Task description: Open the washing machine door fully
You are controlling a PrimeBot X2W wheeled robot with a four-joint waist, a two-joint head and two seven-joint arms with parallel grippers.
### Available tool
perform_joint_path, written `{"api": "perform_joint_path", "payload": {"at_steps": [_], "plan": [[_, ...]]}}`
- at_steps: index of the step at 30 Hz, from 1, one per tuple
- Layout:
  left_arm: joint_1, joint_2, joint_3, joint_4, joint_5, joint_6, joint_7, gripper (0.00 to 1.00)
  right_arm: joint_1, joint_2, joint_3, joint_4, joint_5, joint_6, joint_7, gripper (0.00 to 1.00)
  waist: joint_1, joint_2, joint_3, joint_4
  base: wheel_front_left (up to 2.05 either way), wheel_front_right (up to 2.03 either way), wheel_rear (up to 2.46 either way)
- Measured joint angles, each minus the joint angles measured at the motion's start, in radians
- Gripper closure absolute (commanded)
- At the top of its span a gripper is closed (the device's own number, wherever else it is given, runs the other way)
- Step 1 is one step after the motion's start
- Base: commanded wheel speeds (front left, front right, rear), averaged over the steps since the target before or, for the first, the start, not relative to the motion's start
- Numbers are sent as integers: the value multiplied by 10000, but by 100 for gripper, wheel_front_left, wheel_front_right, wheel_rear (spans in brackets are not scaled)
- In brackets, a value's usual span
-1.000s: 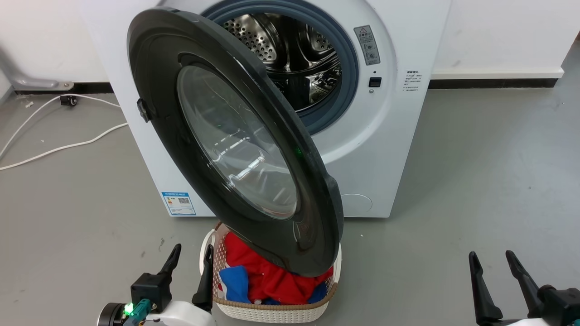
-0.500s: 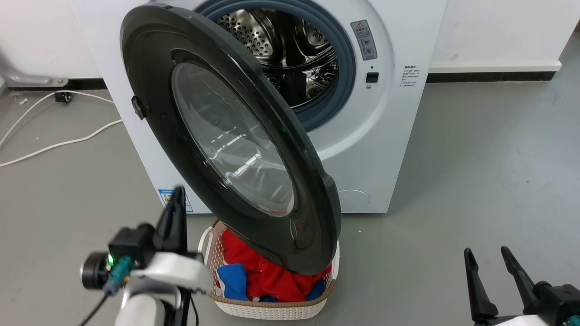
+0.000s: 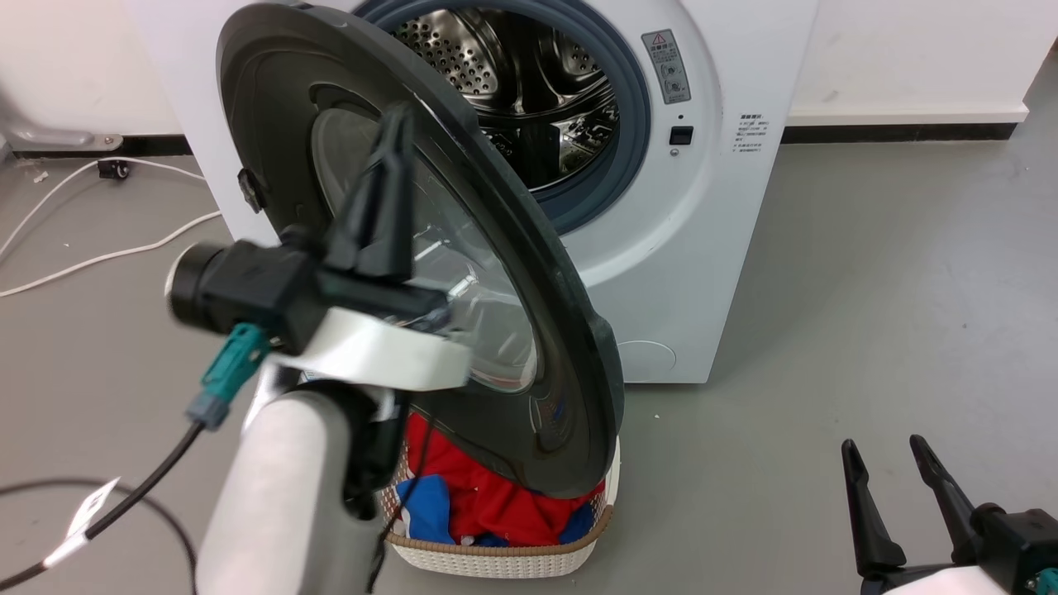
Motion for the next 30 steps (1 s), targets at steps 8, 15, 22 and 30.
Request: {"api": "perform_joint_path", "payload": {"at_steps": [8,15,22,30], "plan": [[-977,-105,-2499,-708,-782,81,744,100,-2,2,-73,-69,36,2,96,0,0,0,92,-63,0,0,0],[-1119,-123,-4788,-368,-1691,451,1260,100,4,4,-142,-90,88,0,222,0,0,0,114,-136,0,0,0],[-523,-119,-6171,1135,-2366,667,1918,100,6,4,-159,-100,190,2,307,0,0,0,241,-147,0,0,0],[-34,-117,-6613,2437,-2853,1337,2341,100,-26,4,-224,-4,336,2,334,0,0,0,536,-115,0,0,0]]}}
